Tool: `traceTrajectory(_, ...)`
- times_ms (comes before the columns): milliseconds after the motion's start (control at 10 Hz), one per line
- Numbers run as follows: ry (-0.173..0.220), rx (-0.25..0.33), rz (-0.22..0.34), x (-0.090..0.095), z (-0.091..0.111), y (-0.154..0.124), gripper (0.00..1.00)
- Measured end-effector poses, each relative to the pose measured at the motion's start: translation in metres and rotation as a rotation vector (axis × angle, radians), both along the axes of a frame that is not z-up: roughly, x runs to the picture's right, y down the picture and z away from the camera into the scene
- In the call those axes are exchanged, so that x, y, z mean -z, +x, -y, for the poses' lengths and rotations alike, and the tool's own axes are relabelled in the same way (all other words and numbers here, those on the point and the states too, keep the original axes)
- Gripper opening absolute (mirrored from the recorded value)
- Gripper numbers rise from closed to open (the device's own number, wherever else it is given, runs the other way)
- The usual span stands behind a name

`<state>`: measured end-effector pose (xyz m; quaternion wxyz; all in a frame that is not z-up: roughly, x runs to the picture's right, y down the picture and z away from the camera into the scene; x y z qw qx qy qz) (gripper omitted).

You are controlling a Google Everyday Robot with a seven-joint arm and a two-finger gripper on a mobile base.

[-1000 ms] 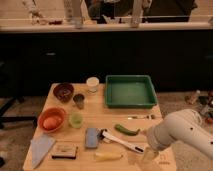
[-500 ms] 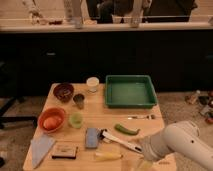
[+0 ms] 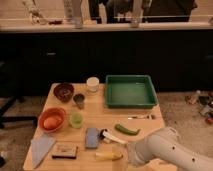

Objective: Place banana in metal cup

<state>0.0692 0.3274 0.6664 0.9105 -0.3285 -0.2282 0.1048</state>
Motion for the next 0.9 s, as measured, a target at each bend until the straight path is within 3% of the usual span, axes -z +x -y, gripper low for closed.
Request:
traceTrajectory(300,-0.03,-0.014,0.003,-0.011,-0.004,-0.022,0.8)
traceTrajectory(500,-0.086,-0.096,0.043,-0.023,-0.005,-0.023,0.8)
traceTrajectory(900,-0.138,-0.134,0.064,-0.041,-0.016,-0.024,0.8)
